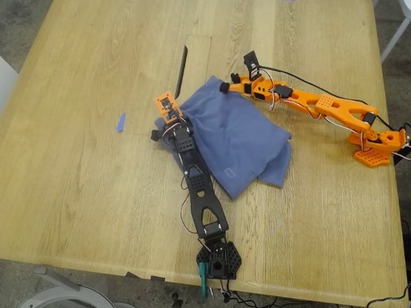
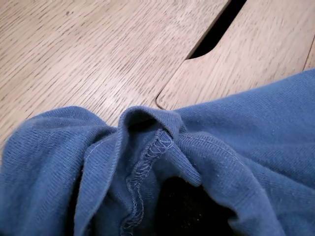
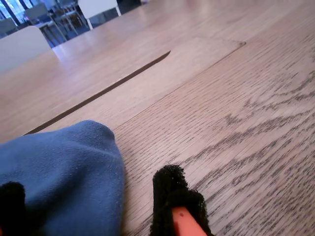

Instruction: Fold a T-shirt

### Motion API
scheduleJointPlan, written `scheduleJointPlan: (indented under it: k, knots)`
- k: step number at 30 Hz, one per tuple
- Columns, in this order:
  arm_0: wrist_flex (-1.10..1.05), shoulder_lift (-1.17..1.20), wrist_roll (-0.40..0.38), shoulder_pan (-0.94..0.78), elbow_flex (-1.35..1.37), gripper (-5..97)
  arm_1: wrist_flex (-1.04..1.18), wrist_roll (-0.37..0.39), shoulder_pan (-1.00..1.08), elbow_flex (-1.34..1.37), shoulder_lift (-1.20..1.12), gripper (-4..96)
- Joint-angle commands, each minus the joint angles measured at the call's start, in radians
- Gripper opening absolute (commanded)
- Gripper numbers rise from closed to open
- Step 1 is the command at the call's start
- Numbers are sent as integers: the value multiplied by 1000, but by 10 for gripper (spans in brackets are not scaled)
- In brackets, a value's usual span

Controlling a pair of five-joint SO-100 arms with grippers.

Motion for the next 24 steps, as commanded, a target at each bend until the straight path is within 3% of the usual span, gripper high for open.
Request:
scheduleJointPlan:
  k: [1,8,15,22,24]
  knots:
    - [-26,25,-15,21,-58,475,-26,14,-23,-29,-12,346]
    - [-31,8,-51,21,-58,356,-31,26,-74,-26,-57,229]
    - [-28,9,-120,15,-58,205,-32,51,-71,-28,-49,3]
    - [20,23,-175,-23,-58,8,58,51,-32,-28,2,2]
    - [23,28,-181,-34,-58,0,78,51,-23,-28,17,2]
